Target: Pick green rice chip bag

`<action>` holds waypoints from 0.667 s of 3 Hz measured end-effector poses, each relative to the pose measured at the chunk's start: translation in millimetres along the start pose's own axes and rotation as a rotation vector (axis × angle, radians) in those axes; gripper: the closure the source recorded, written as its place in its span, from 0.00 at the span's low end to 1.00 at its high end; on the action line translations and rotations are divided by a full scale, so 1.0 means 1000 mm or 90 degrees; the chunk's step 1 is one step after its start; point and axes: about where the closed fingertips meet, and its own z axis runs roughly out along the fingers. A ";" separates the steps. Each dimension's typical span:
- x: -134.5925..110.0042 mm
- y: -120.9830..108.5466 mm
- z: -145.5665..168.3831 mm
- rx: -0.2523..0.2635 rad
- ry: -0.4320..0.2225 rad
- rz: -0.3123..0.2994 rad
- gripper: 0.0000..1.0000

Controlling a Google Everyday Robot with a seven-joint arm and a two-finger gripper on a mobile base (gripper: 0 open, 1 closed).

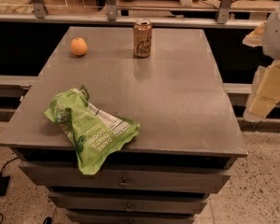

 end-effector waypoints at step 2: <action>-0.064 0.001 -0.006 0.004 -0.043 -0.129 0.00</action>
Offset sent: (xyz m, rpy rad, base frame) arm 0.0220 0.1049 0.0280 0.0308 -0.0629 0.3834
